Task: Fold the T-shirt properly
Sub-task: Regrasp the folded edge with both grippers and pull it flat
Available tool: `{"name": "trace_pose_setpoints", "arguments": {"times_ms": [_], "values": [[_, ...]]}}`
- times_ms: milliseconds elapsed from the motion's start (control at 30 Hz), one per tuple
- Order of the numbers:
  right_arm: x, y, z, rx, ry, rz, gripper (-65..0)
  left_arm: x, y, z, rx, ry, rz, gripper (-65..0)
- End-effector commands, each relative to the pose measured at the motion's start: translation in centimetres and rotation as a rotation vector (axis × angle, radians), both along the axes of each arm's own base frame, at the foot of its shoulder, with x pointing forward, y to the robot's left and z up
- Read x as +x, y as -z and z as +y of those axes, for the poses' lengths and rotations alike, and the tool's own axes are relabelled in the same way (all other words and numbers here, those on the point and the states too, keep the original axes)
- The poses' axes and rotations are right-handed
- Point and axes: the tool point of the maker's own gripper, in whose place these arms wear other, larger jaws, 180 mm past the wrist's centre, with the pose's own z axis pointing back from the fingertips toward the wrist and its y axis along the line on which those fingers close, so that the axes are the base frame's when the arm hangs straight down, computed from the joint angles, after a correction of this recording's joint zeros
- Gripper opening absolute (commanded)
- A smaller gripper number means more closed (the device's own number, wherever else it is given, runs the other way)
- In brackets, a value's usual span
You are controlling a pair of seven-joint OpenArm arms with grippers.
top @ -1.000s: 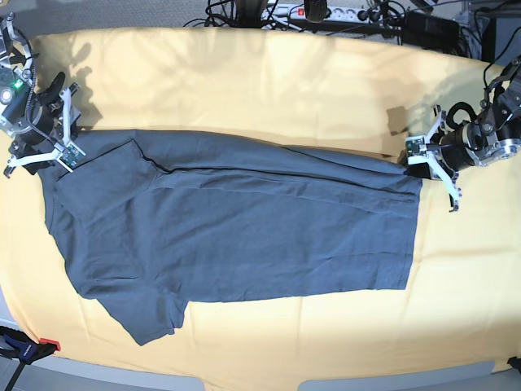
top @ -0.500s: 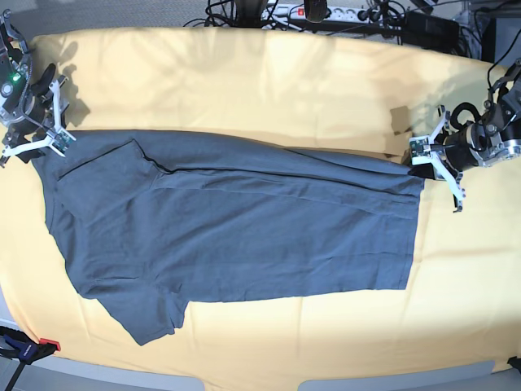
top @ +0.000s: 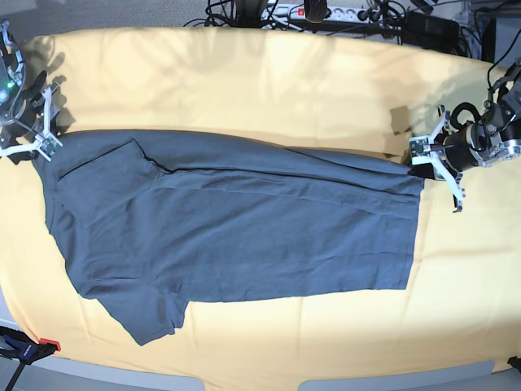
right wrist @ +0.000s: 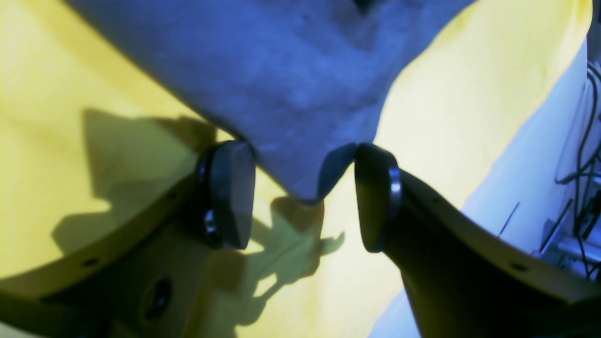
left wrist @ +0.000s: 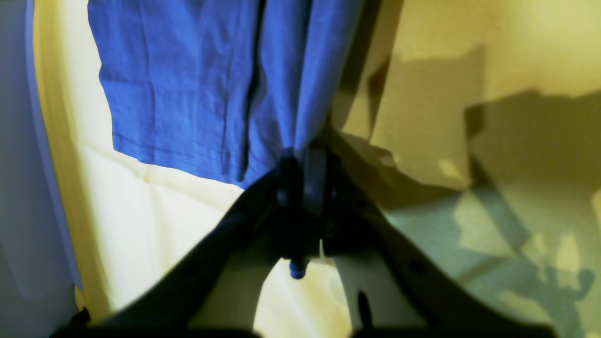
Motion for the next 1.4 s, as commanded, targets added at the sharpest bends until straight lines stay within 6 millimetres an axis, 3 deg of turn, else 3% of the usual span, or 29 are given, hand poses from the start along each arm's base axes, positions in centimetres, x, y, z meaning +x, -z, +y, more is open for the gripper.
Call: {"name": "trace_pose_setpoints", "arguments": {"times_ms": [0, 133, 200, 267, 367, 500, 633, 933, 1100, 1367], "values": [[0.9, -1.0, -0.6, -0.024, -0.002, -0.028, -29.0, 1.1, -1.6, 0.7, 0.012, -0.007, -0.047, -65.0], [1.7, -1.4, -0.3, -0.010, -0.004, -0.051, -29.4, 1.1, -1.6, 0.7, 0.012, -0.007, -0.048, -65.0], [1.7, -1.3, -0.1, 0.002, -0.011, -0.045, -33.5, 1.1, -1.6, 0.7, 0.011, -0.006, -0.048, -65.0], [1.6, -1.2, 0.1, 0.008, -0.016, -0.036, -42.3, 1.1, -1.6, 0.7, 0.012, -0.006, -0.048, -65.0], [2.0, -1.6, -0.2, 0.001, 0.007, -0.066, -65.0, 1.1, -1.6, 0.7, 0.011, -0.006, -0.048, -65.0], [3.4, -3.3, -1.7, -0.040, 0.091, -0.170, -65.0, 1.3, -2.0, 0.5, 0.007, -0.001, -0.058, -65.0], [2.8, -3.4, -2.5, -0.087, 0.110, -0.111, -65.0, 1.3, -2.8, 0.8, -0.001, 0.023, -0.067, -65.0], [1.7, -3.4, -3.5, -0.086, 0.137, -0.014, -65.0, -3.0, -3.8, 1.0, -0.030, 0.182, 0.125, -65.0], [0.5, -3.5, -2.5, -0.058, 0.120, 0.091, -65.0, -5.1, -4.4, 0.7, -0.038, 0.244, 0.213, -65.0], [-1.1, -3.4, -0.2, -0.061, 0.039, 0.151, -65.0, -6.1, -5.5, 0.0, -0.046, 0.295, 0.219, -65.0]]}}
